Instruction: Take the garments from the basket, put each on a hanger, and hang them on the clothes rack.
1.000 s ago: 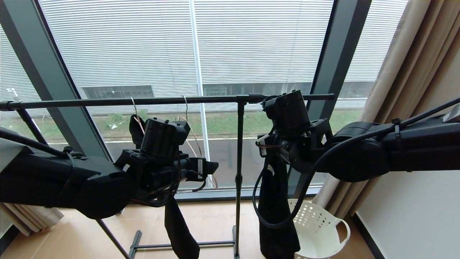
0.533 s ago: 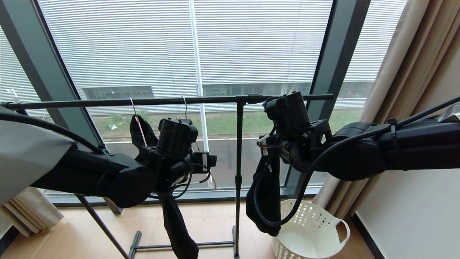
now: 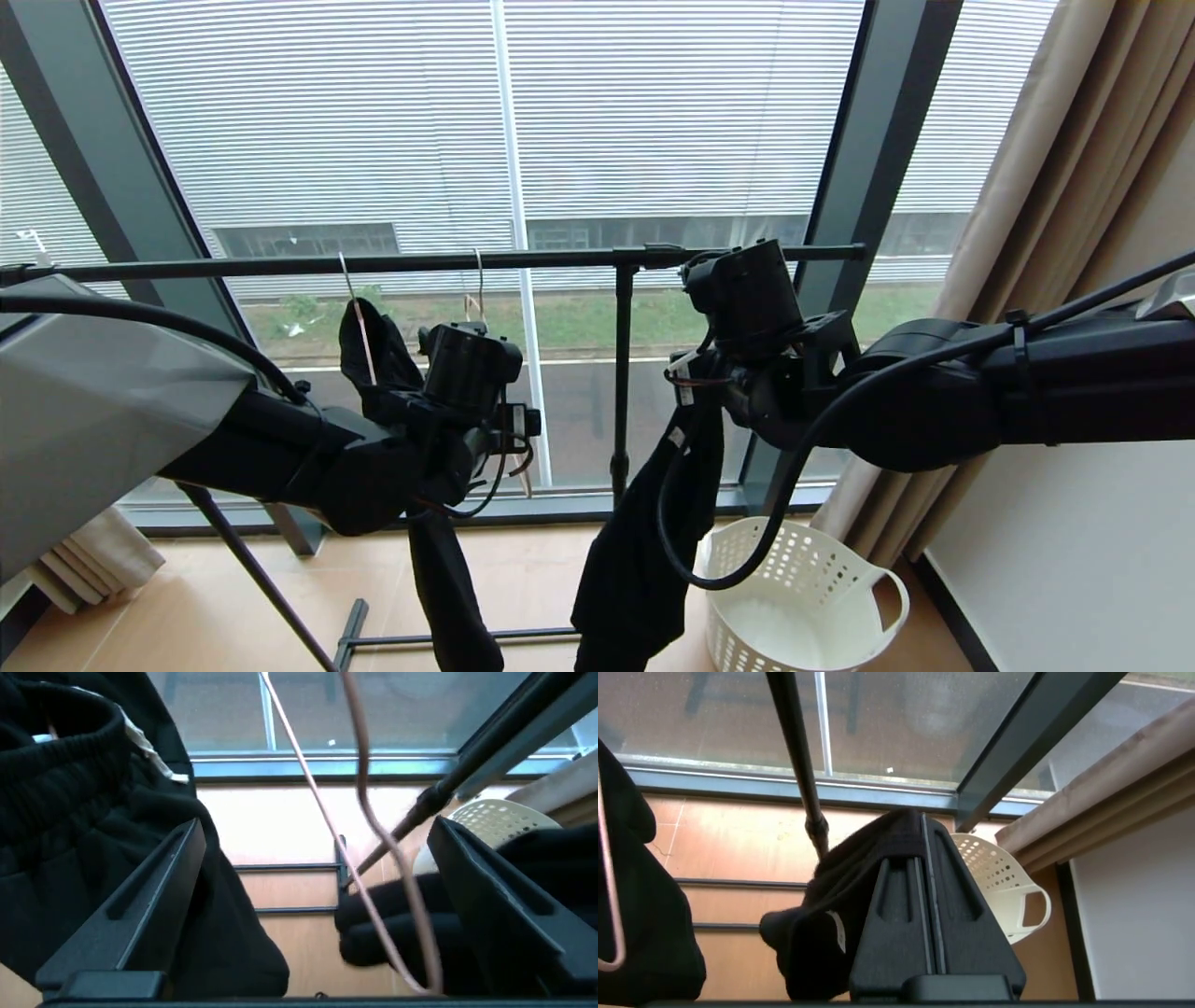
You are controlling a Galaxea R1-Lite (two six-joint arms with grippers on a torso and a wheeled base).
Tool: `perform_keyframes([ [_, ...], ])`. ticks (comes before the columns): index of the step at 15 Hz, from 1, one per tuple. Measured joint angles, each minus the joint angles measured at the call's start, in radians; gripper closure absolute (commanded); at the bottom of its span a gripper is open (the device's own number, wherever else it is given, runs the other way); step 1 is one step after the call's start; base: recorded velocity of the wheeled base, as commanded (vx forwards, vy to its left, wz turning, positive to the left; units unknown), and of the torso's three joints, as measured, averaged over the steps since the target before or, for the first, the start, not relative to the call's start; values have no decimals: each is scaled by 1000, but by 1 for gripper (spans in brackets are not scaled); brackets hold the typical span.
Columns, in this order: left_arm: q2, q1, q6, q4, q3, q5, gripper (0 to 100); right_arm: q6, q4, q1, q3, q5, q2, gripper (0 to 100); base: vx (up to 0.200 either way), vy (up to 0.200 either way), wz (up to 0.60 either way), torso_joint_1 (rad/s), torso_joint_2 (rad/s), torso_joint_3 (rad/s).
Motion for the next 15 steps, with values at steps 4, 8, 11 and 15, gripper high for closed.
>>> perform_keyframes([
  [4, 0, 4, 1, 0, -1, 20, 0, 0, 0, 0, 0, 0, 1, 100, 0, 0, 0, 0, 0, 0],
  [8, 7, 10, 5, 0, -29, 19, 0, 0, 0, 0, 0, 0, 3, 100, 0, 0, 0, 0, 0, 0],
  [11, 26, 31, 11, 0, -57, 18, 0, 0, 0, 0, 0, 0, 3, 100, 0, 0, 0, 0, 0, 0],
  [15, 55, 35, 22, 0, -86, 15, 0, 0, 0, 0, 0, 0, 5, 100, 0, 0, 0, 0, 0, 0],
])
